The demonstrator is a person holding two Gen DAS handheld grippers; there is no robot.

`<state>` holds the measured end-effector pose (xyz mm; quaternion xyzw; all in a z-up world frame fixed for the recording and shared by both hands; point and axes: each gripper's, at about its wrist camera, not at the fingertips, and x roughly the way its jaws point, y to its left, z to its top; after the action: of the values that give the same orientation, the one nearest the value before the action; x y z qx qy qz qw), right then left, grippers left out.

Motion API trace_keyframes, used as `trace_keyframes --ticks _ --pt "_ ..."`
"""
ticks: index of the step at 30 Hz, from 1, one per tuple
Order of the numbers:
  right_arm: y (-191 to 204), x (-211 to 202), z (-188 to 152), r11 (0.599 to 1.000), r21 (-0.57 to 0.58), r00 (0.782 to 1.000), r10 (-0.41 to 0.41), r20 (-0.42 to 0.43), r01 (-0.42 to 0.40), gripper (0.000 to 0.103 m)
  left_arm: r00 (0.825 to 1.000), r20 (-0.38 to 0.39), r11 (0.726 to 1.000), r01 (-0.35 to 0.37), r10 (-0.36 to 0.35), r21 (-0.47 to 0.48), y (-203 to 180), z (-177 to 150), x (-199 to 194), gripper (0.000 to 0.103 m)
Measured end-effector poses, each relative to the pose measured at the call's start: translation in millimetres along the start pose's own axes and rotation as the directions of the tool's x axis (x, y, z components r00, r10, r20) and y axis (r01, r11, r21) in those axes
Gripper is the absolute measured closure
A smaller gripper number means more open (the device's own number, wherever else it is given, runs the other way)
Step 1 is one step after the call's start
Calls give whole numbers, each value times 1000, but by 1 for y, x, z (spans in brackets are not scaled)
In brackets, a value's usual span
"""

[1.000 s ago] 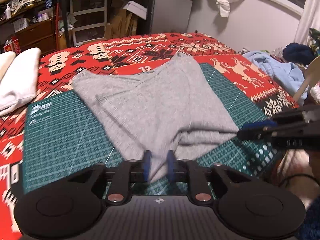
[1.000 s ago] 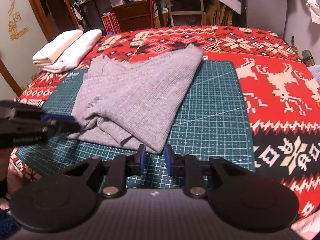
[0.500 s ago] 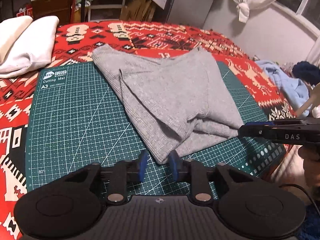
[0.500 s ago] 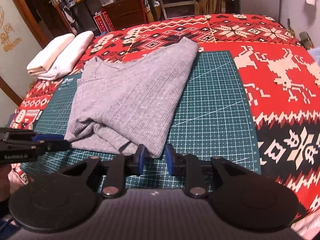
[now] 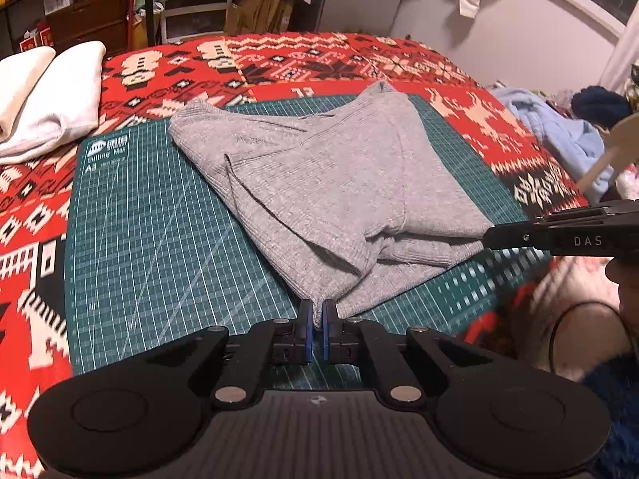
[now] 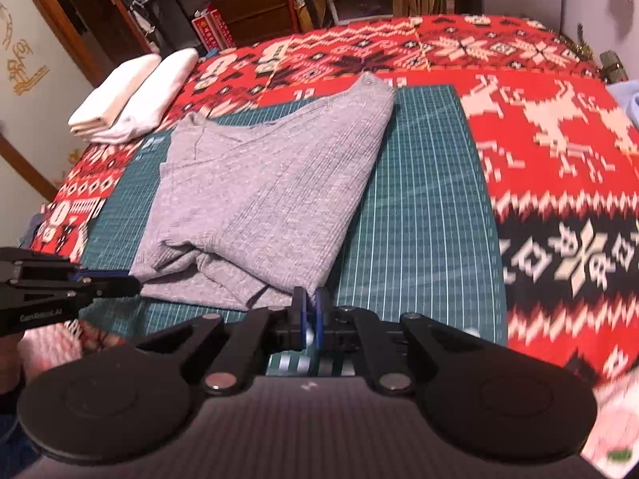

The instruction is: Fold clothes

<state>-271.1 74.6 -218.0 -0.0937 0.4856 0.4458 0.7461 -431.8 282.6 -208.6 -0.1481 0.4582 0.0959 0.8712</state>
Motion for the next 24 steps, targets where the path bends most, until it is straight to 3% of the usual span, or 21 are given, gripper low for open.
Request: trace_keyframes --ticks 6,7,8,9,10,14,16,18,24 --pt "3 -10 -21 999 -31 999 15 -30 -16 94 999 -40 1000 12 -13 -12 -1 -13 -6 97" --pt "3 -14 -21 999 -33 1000 11 -18 -12 92 999 -41 1000 5 -5 -12 -1 -13 -8 90" --pt "3 -19 -21 999 -35 1000 1 2 -1 77 999 -32 1000 -6 6 -13 -1 -13 -11 83" --pt "3 -24 -20 999 -38 1000 -9 23 9 61 1000 -18 1000 -21 20 -14 -1 -13 -15 62" --pt "3 -29 -18 999 -38 999 -15 49 17 56 1000 5 999 -28 28 -15 0 -12 -20 43" --pt "7 -43 -5 998 -46 991 -25 131 31 20 995 88 999 -47 49 -27 3 -4 -38 31" --pt "14 -41 3 997 -66 987 -38 154 49 12 989 125 997 -73 75 -24 2 3 -40 18" --pt "21 -38 12 994 -87 983 -54 175 70 1 981 154 993 -115 115 -12 -4 12 -37 16" --pt "27 -1 28 976 -134 975 -152 160 174 1 972 161 984 -178 173 18 -16 41 5 9"
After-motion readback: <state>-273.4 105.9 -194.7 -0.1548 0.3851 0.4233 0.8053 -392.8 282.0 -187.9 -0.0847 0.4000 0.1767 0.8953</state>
